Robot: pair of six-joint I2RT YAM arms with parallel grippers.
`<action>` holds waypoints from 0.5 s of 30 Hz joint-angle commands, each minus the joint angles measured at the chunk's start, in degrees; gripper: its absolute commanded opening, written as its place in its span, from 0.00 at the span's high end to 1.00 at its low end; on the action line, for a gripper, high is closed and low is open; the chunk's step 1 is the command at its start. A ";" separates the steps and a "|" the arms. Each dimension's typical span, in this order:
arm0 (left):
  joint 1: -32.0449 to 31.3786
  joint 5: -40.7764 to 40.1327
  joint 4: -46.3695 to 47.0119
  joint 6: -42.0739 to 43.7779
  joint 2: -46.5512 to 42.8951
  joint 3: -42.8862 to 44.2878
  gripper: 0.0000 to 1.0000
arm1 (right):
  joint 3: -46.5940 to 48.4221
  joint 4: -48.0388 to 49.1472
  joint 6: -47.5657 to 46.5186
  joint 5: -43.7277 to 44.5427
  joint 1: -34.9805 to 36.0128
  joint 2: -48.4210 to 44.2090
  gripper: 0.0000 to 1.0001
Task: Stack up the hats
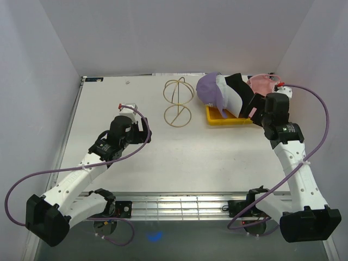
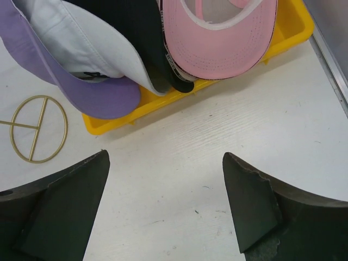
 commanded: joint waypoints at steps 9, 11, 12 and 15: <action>-0.06 -0.94 -0.76 0.45 -2.24 1.25 0.02 | 19.70 -4.77 -0.20 -8.08 -8.86 12.46 0.10; -0.06 -1.21 -0.85 0.45 -2.06 1.43 0.02 | 24.27 -5.39 1.03 -11.68 -13.33 16.57 0.10; -0.06 -1.21 -0.93 0.45 -2.15 1.43 0.02 | 25.76 -5.39 1.47 -12.75 -14.67 17.99 0.09; -0.06 -1.47 -1.02 0.45 -2.32 1.43 0.02 | 31.12 -5.83 2.62 -16.53 -19.06 24.41 0.06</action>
